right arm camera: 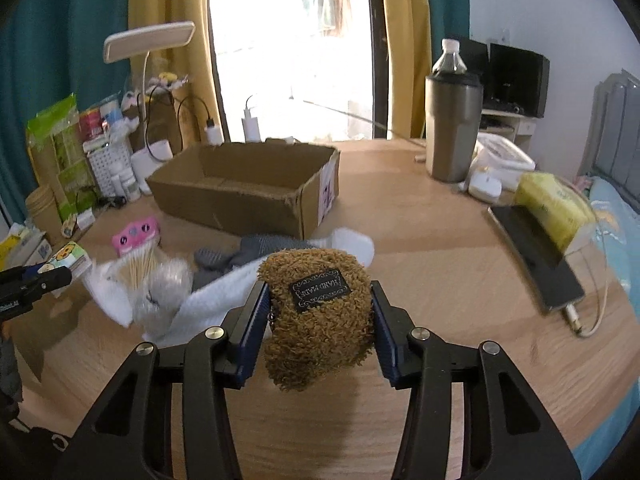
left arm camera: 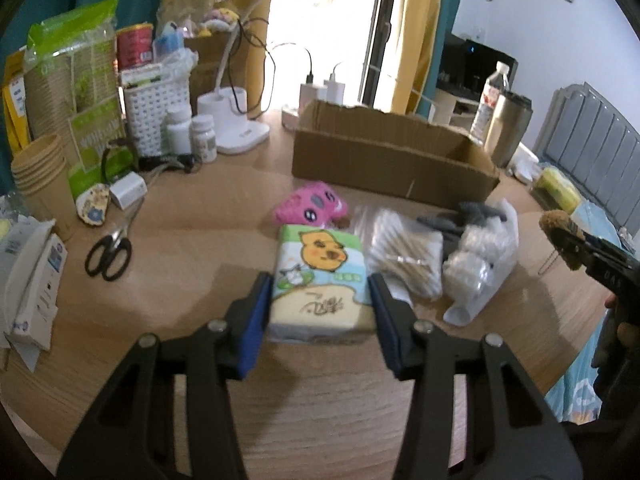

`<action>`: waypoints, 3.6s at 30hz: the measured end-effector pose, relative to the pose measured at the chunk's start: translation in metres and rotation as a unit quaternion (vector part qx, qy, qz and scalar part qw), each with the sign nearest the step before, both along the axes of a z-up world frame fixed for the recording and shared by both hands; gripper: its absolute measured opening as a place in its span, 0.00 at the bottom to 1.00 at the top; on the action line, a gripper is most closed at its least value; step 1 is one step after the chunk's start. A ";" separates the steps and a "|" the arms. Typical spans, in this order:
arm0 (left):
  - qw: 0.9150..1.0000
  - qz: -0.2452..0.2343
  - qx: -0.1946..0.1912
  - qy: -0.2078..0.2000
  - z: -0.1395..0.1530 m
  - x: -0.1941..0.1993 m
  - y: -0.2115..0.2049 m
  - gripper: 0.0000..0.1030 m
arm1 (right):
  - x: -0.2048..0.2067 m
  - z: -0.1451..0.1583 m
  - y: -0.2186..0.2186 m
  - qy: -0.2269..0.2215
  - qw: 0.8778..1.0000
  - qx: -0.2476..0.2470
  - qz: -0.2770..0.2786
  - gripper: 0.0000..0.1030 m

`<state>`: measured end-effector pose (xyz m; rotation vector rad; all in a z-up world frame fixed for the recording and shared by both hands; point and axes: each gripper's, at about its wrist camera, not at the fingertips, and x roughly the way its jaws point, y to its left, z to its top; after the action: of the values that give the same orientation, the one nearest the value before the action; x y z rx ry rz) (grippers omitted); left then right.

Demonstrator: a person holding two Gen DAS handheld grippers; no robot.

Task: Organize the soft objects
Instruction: 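Carry both items to the cardboard box and open both grippers inside, then move both grippers back toward the remaining items on the desk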

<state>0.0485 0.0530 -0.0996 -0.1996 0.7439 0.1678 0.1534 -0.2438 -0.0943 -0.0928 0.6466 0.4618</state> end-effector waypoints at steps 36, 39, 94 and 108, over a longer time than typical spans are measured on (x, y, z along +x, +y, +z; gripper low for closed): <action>0.996 -0.062 0.003 -0.059 0.049 0.095 -0.022 0.48 | 0.073 0.041 0.040 -0.037 0.998 0.019 0.056 0.50; 0.996 -0.070 -0.001 -0.062 0.051 0.106 -0.026 0.48 | 0.079 0.041 0.047 -0.037 0.997 0.018 0.066 0.50; 0.993 -0.114 -0.023 -0.014 0.013 0.213 -0.054 0.52 | 0.147 0.024 0.075 -0.009 0.997 0.051 0.057 0.67; 0.995 -0.085 -0.023 -0.055 0.038 0.170 -0.040 0.69 | 0.112 0.043 0.069 -0.031 0.997 0.051 0.054 0.68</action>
<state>0.2188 0.0133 -0.0618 -0.1875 0.6518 -0.0220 0.2655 -0.1745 -0.0515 -0.0447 0.5581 0.5930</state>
